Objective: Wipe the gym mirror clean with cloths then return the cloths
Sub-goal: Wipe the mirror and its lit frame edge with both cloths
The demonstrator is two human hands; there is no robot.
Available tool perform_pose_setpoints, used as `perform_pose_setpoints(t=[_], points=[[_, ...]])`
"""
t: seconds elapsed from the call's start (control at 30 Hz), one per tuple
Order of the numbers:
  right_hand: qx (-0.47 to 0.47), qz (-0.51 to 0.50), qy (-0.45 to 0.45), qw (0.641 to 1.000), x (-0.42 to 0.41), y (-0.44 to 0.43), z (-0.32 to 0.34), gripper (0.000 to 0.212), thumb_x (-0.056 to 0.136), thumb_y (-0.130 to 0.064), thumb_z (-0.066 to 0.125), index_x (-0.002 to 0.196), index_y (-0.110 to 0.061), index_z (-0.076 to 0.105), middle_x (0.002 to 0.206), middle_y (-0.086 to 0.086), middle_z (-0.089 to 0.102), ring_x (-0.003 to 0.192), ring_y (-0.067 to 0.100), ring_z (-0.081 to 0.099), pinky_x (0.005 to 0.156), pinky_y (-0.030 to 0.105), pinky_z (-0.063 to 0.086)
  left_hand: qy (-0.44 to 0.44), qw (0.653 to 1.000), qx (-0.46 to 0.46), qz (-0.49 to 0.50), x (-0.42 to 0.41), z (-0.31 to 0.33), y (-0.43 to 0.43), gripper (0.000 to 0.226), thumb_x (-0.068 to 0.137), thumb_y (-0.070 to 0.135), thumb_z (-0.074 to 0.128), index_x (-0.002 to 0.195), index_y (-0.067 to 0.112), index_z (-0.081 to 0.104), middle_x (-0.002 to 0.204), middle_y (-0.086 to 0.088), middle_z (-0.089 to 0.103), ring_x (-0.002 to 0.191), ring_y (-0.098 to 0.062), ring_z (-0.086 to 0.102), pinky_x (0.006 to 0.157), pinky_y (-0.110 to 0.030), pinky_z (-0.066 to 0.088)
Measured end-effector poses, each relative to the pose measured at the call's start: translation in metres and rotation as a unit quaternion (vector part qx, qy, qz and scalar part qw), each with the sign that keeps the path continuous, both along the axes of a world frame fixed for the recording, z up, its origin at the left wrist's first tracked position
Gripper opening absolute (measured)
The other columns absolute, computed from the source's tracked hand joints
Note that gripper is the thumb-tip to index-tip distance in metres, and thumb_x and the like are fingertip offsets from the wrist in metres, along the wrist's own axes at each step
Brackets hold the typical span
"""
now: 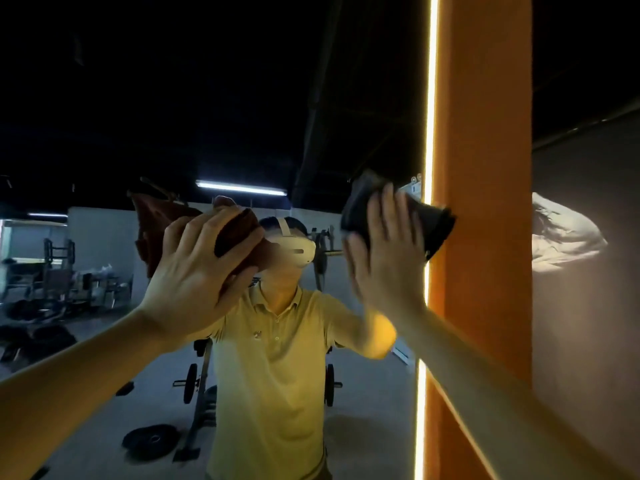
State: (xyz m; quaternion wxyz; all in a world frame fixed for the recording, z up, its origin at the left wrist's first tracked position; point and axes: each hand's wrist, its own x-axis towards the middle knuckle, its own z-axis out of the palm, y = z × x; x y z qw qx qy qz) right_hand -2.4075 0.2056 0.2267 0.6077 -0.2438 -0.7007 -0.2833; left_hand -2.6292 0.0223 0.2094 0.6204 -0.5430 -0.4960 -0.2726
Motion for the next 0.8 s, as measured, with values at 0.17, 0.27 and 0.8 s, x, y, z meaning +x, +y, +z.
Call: perform_pose_setpoints(t=[0.17, 0.27, 0.8], points=[[-0.013, 0.013, 0.056, 0.998, -0.026, -0.009, 0.022, 0.066, 0.110, -0.048, 0.024, 0.164, -0.009, 0.027, 0.173, 0.012, 0.018, 0.161, 0.028, 0.010, 0.130, 0.052, 0.012, 0.007, 1.000, -0.019, 0.007, -0.010, 0.002, 0.007, 0.055, 0.103, 0.040, 0.045, 0.145, 0.009, 0.060, 0.150, -0.018, 0.044, 0.136, -0.041, 0.042, 0.114, -0.058, 0.027], [0.069, 0.022, -0.127, 0.989, -0.025, -0.012, -0.104, 0.064, 0.111, -0.047, 0.031, 0.164, -0.011, 0.026, 0.174, 0.011, 0.012, 0.161, 0.028, 0.011, 0.129, 0.054, 0.015, -0.001, 1.000, -0.020, 0.018, -0.017, -0.002, 0.009, 0.055, 0.105, 0.044, 0.044, 0.151, 0.016, 0.056, 0.151, -0.020, 0.048, 0.138, -0.041, 0.043, 0.117, -0.055, 0.025], [0.127, 0.001, -0.223, 0.967, -0.025, -0.012, -0.092, 0.060, 0.110, -0.035, 0.032, 0.166, -0.017, 0.020, 0.174, 0.010, 0.011, 0.162, 0.029, 0.007, 0.124, 0.055, 0.027, -0.039, 0.998, 0.037, 0.015, -0.021, -0.002, 0.014, 0.052, 0.108, 0.044, 0.037, 0.147, 0.015, 0.056, 0.149, -0.019, 0.046, 0.136, -0.040, 0.041, 0.115, -0.053, 0.024]])
